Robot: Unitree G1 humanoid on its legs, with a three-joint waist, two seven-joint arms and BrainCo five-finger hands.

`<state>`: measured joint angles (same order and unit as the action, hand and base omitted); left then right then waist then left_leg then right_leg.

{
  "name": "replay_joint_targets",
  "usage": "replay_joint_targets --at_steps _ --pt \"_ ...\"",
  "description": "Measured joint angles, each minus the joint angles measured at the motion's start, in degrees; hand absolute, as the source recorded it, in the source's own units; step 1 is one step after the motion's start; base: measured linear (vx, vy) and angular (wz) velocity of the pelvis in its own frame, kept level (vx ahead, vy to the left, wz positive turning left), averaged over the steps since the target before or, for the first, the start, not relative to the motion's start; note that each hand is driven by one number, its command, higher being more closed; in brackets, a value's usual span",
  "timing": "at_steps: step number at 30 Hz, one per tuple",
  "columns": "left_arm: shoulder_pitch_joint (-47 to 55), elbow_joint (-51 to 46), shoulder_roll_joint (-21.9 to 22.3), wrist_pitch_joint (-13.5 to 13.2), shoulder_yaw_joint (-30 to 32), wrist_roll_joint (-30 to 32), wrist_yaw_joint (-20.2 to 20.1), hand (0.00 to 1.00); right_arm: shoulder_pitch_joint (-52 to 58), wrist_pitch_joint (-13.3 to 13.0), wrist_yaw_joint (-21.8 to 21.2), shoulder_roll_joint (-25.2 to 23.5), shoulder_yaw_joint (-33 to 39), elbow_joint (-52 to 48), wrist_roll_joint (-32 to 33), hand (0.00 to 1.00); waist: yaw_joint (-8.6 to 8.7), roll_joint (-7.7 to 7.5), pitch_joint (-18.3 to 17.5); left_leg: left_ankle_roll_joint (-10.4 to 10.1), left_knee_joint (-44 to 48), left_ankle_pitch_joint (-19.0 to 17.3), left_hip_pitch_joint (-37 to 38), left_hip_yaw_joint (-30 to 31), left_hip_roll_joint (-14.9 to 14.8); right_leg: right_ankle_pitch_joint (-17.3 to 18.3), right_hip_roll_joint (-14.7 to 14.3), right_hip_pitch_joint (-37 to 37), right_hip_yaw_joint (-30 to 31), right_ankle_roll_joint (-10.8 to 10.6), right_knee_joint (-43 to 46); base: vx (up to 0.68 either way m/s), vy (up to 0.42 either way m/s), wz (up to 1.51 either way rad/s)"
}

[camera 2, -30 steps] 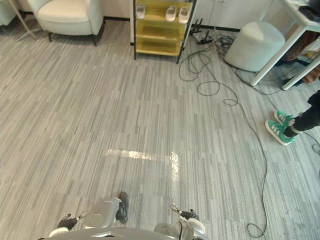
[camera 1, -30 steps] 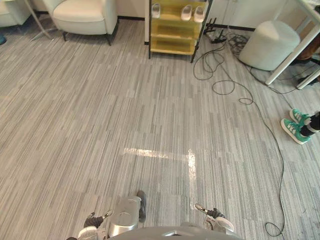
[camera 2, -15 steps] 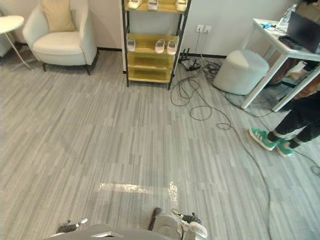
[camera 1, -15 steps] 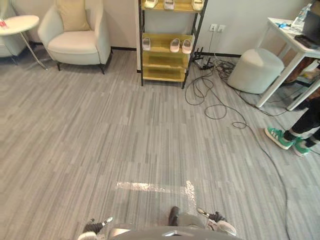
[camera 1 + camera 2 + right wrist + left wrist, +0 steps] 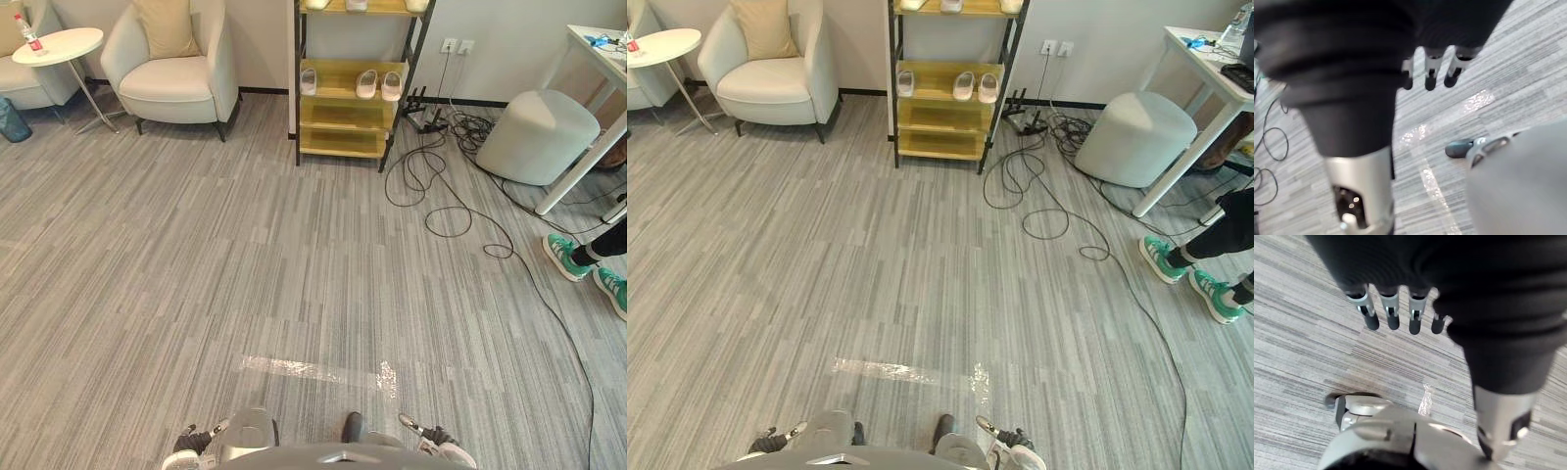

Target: Pick up cushions and gather them together orderly.

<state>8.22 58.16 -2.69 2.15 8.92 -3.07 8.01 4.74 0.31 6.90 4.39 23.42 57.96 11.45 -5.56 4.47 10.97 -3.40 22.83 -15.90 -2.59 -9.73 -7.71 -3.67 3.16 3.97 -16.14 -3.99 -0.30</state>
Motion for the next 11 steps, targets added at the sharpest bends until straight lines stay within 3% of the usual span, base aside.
replay_joint_targets --at_steps 3,6,11 --pt "0.4 -0.7 -0.8 0.0 0.2 0.0 0.0 0.0 0.8 -0.1 0.0 -1.0 -0.4 -0.7 -0.2 0.0 -0.6 -1.81 -0.2 1.6 -6.2 4.2 3.5 -1.3 3.7 4.2 0.8 0.5 2.1 0.4 3.1 0.22 0.112 -0.08" --pt "0.2 -0.7 -0.2 0.0 0.2 0.0 0.0 0.0 -0.1 -0.2 0.0 -1.6 -0.1 -0.8 -0.2 0.0 -0.06 -1.54 -0.2 1.8 -6.0 4.3 4.5 0.2 5.4 3.3 1.4 3.1 3.2 0.3 0.4 0.12 0.075 -0.05" --pt "0.3 -0.7 0.0 0.0 1.3 -0.1 -0.1 0.0 -0.2 -0.1 -0.1 -1.8 -0.7 -0.6 -0.6 0.0 -0.63 -2.0 -0.8 2.3 -8.1 4.6 6.4 0.8 5.9 3.0 1.3 4.0 4.4 -0.1 -1.1 0.03 0.002 -0.08"
